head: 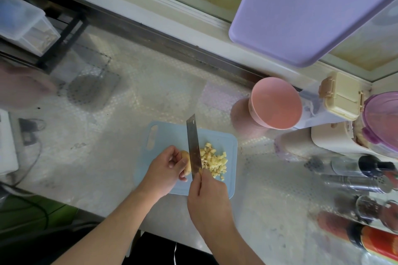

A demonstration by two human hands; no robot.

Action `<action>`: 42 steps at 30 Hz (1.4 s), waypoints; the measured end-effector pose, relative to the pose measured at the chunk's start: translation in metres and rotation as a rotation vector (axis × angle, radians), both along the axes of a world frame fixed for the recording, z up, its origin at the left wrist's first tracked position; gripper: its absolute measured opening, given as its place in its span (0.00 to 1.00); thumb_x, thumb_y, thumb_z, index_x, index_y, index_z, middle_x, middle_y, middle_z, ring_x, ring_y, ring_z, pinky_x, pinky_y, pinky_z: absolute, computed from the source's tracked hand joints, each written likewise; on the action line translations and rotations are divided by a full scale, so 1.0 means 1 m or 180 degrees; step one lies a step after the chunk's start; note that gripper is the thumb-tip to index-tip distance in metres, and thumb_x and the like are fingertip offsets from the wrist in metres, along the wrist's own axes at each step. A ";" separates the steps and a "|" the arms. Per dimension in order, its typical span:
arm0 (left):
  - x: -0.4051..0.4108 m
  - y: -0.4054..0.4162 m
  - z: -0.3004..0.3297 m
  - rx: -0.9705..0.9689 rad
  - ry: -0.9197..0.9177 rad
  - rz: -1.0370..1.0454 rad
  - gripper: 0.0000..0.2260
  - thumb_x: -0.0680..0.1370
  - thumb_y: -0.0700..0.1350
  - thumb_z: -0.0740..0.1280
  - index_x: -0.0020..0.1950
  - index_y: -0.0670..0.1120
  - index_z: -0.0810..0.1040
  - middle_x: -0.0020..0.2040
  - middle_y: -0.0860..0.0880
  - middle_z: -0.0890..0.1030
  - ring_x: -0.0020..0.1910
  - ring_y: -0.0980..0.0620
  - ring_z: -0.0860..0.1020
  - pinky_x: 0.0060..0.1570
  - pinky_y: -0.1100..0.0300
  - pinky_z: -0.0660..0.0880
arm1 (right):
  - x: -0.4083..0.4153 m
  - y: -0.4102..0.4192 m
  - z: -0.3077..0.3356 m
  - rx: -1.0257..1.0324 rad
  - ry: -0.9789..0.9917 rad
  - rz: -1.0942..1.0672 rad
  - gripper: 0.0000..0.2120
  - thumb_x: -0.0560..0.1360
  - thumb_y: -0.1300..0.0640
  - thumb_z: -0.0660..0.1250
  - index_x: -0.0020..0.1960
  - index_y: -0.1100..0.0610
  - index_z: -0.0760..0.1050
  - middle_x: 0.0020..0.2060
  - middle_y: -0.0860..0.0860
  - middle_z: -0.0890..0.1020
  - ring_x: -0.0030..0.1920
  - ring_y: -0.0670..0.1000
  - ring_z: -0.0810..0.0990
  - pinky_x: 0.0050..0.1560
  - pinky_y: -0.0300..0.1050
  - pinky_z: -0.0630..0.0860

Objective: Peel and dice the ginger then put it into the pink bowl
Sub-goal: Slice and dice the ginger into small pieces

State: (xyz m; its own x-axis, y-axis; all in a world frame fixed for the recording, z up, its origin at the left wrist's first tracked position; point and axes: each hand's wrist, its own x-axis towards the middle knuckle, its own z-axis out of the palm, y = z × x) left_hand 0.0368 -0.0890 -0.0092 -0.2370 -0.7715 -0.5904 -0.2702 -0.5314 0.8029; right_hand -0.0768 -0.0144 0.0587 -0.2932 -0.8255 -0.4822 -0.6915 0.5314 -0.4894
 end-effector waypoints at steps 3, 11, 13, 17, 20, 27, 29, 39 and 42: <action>-0.001 0.001 0.001 0.0010 -0.0036 0.0023 0.11 0.82 0.37 0.68 0.46 0.33 0.69 0.32 0.47 0.77 0.32 0.50 0.76 0.34 0.59 0.81 | 0.002 -0.001 -0.002 0.0056 -0.0026 -0.0032 0.11 0.84 0.55 0.55 0.43 0.52 0.65 0.31 0.48 0.74 0.29 0.47 0.71 0.26 0.38 0.65; 0.000 0.003 0.001 -0.0005 -0.0049 0.0114 0.10 0.83 0.38 0.68 0.47 0.33 0.71 0.33 0.47 0.78 0.32 0.50 0.77 0.37 0.52 0.84 | 0.005 0.001 -0.002 0.0174 0.0023 -0.0032 0.09 0.84 0.54 0.53 0.47 0.52 0.67 0.34 0.49 0.76 0.32 0.48 0.72 0.27 0.38 0.64; -0.001 0.003 0.001 -0.0021 -0.0096 0.0141 0.10 0.83 0.38 0.68 0.47 0.34 0.72 0.34 0.45 0.79 0.32 0.50 0.78 0.37 0.52 0.84 | 0.005 0.002 -0.001 0.0237 0.0025 -0.0006 0.09 0.85 0.54 0.53 0.47 0.52 0.68 0.35 0.49 0.76 0.32 0.48 0.73 0.27 0.38 0.66; -0.002 0.003 0.001 -0.0067 -0.0105 0.0173 0.09 0.83 0.38 0.67 0.47 0.34 0.72 0.34 0.44 0.79 0.33 0.49 0.78 0.36 0.54 0.84 | 0.005 0.011 0.005 0.0359 0.0001 0.0065 0.10 0.84 0.54 0.53 0.45 0.53 0.67 0.34 0.48 0.74 0.31 0.47 0.71 0.27 0.40 0.66; -0.001 0.003 -0.001 -0.0092 -0.0104 0.0130 0.09 0.83 0.38 0.68 0.44 0.38 0.73 0.33 0.46 0.79 0.32 0.49 0.77 0.35 0.54 0.82 | 0.005 0.019 0.009 0.0478 -0.0013 0.0112 0.12 0.84 0.54 0.53 0.41 0.52 0.62 0.33 0.48 0.72 0.30 0.48 0.70 0.28 0.41 0.65; 0.003 0.001 -0.007 -0.0141 -0.0186 -0.0048 0.09 0.82 0.39 0.68 0.43 0.41 0.72 0.34 0.40 0.79 0.31 0.47 0.77 0.33 0.50 0.78 | 0.003 0.004 -0.011 0.0431 0.0035 0.0169 0.10 0.83 0.56 0.54 0.44 0.55 0.67 0.36 0.51 0.76 0.35 0.51 0.75 0.33 0.42 0.70; 0.003 0.001 -0.009 -0.0146 -0.0190 -0.0072 0.10 0.82 0.39 0.68 0.42 0.42 0.72 0.32 0.44 0.79 0.30 0.48 0.77 0.33 0.50 0.78 | 0.004 -0.004 -0.022 0.0423 0.0005 0.0136 0.08 0.83 0.57 0.55 0.47 0.55 0.70 0.38 0.51 0.78 0.38 0.52 0.78 0.37 0.46 0.74; 0.003 0.004 -0.006 -0.0032 -0.0086 0.0035 0.08 0.82 0.39 0.67 0.44 0.39 0.73 0.38 0.37 0.80 0.34 0.47 0.81 0.39 0.52 0.79 | 0.006 -0.018 -0.032 0.0203 0.0019 0.0188 0.09 0.84 0.54 0.55 0.47 0.54 0.69 0.37 0.51 0.79 0.37 0.52 0.80 0.35 0.47 0.75; 0.002 0.004 -0.005 -0.0035 -0.0103 0.0009 0.08 0.83 0.39 0.67 0.44 0.39 0.73 0.38 0.38 0.80 0.34 0.48 0.80 0.37 0.57 0.78 | 0.004 -0.017 -0.028 0.0170 0.0067 0.0228 0.09 0.84 0.55 0.55 0.47 0.54 0.69 0.37 0.51 0.79 0.37 0.52 0.79 0.35 0.47 0.75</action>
